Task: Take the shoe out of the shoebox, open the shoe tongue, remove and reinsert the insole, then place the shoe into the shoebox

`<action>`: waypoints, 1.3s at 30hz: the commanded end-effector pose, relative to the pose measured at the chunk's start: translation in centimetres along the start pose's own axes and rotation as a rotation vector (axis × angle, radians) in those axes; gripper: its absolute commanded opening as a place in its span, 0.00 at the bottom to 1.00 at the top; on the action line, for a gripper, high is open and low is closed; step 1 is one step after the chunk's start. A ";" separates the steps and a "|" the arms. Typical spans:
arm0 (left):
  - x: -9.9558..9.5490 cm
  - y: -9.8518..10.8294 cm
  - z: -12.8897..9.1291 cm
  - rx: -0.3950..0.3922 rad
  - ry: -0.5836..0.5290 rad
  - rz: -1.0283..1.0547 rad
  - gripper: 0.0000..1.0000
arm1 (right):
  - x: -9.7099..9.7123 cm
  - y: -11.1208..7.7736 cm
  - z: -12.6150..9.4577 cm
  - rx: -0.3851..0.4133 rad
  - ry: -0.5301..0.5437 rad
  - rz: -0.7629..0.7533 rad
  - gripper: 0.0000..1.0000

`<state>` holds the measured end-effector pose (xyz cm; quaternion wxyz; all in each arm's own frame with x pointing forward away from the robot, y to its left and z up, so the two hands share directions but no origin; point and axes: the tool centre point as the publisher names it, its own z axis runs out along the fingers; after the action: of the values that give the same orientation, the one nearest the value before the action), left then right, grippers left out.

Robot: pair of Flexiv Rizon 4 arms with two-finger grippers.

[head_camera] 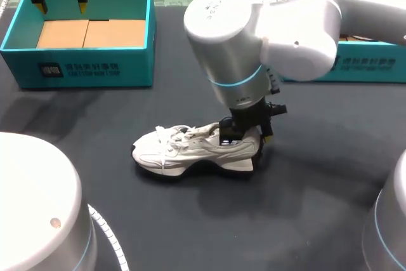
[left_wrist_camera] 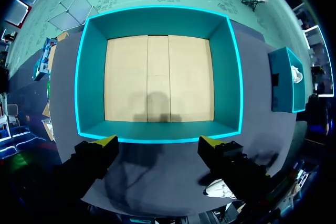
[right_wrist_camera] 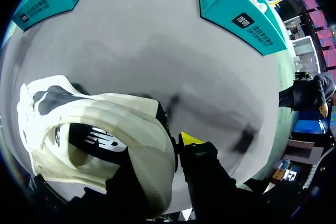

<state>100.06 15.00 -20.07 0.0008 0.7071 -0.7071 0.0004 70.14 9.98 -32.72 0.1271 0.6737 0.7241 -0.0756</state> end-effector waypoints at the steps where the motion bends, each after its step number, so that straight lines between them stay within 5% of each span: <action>1: 0.0 0.0 -0.1 0.000 -0.001 0.000 1.00 | 0.8 0.2 1.2 0.013 0.002 0.000 0.00; 38: 0.0 0.0 -0.1 0.000 -0.001 0.000 1.00 | -1.5 0.4 6.2 0.031 0.077 -0.068 0.00; 39: 0.0 0.0 -0.1 0.000 -0.001 0.000 1.00 | -1.6 0.4 6.2 0.031 0.081 -0.068 0.13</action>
<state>100.06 15.00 -20.07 0.0008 0.7071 -0.7071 0.0004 71.24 7.26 -38.19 0.0891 0.6529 0.7489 -0.0694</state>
